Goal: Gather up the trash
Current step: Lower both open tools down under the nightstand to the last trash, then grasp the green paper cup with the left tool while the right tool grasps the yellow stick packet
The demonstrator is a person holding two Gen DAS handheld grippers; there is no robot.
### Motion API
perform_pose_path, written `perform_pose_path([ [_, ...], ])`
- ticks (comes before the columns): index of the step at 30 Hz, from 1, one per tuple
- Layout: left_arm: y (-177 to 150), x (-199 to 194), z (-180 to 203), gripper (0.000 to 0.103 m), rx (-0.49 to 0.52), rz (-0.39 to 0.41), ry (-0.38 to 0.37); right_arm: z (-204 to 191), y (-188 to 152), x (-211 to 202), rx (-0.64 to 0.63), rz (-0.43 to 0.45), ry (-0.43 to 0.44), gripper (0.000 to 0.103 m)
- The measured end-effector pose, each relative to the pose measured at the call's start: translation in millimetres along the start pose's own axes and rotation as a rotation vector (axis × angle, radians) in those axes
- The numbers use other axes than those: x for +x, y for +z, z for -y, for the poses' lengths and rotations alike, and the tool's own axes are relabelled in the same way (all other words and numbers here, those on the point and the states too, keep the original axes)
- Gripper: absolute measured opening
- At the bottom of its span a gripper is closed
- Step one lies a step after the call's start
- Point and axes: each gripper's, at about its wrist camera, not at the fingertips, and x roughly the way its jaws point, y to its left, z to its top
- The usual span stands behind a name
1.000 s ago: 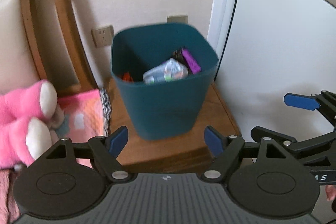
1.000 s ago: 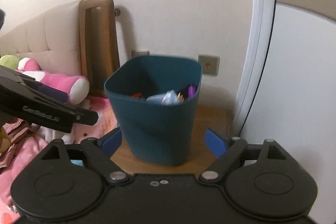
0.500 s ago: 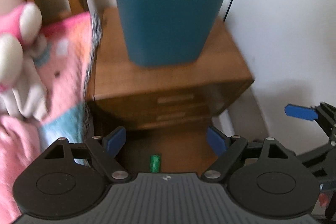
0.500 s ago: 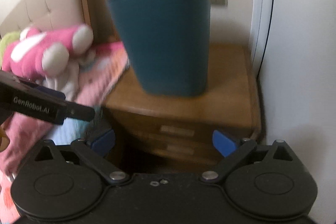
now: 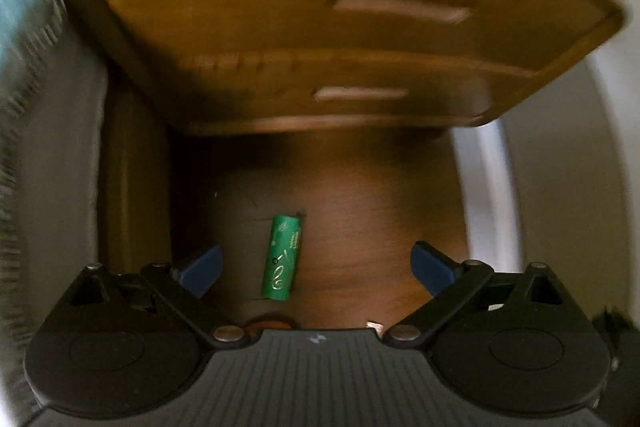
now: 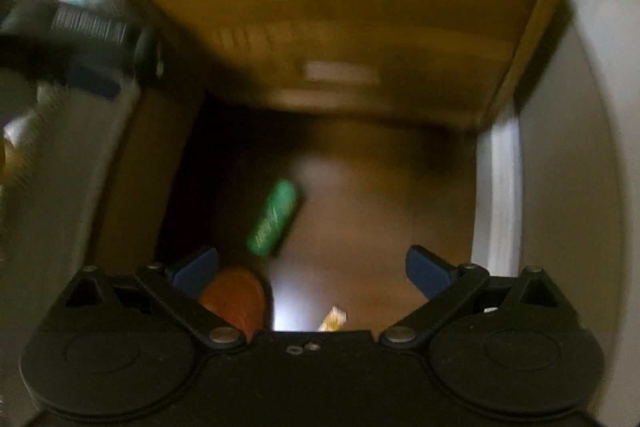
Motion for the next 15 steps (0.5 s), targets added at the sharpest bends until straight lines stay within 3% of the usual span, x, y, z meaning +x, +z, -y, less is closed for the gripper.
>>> perform_pose_path([
  [9, -31, 171, -12, 0.101, -0.001, -0.096, 0.08, 14, -85, 149, 0.061, -0.154, 0.032, 0.1],
  [15, -45, 242, -20, 0.101, 0.025, -0.129, 0.121, 21, -125, 226, 0.092, -0.242, 0.019, 0.095],
])
